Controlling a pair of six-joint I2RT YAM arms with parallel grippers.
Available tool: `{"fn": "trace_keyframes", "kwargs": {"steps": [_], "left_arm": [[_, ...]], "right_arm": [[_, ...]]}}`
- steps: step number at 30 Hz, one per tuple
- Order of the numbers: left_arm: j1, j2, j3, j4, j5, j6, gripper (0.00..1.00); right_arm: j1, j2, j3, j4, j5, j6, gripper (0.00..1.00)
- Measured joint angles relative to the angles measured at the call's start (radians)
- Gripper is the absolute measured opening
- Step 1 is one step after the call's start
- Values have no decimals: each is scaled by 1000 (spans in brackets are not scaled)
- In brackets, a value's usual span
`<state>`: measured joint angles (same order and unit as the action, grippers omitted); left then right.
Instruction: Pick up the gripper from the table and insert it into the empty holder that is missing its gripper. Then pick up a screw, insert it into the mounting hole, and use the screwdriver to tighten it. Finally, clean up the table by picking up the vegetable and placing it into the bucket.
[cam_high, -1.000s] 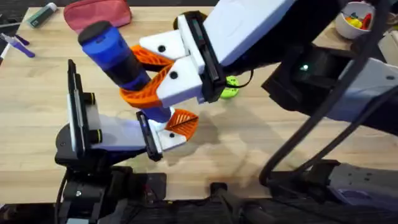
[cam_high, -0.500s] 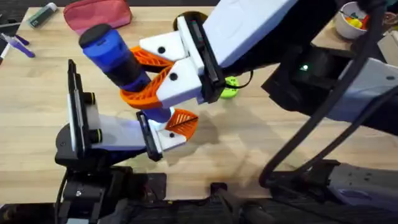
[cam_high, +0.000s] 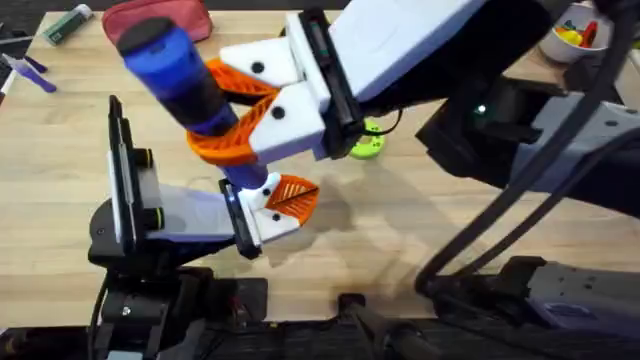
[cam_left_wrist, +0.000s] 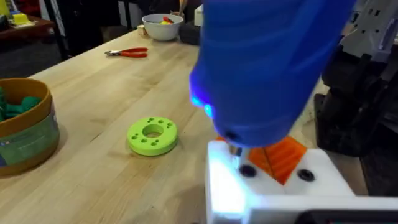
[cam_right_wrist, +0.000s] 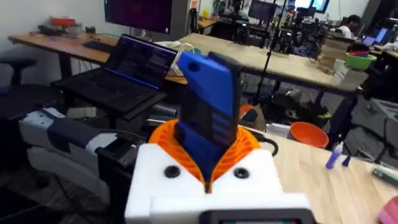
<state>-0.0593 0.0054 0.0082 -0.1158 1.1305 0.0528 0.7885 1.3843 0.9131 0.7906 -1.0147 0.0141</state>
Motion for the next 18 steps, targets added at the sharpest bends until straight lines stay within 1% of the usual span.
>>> {"fn": "trace_keyframes", "kwargs": {"steps": [5, 10, 12, 15, 18], "left_arm": [[0, 0, 0, 0, 0, 0, 17], [0, 0, 0, 0, 0, 0, 17], [0, 0, 0, 0, 0, 0, 17], [0, 0, 0, 0, 0, 0, 17], [0, 0, 0, 0, 0, 0, 17]], "right_arm": [[-39, -19, 14, -33, 0, 55, 29], [-54, -20, 82, -134, 0, 73, 29], [-56, -20, 115, -211, 0, 71, 29], [-74, -20, 177, -380, 0, 51, 29], [-117, -20, 264, -626, 2, 0, 29]]}}
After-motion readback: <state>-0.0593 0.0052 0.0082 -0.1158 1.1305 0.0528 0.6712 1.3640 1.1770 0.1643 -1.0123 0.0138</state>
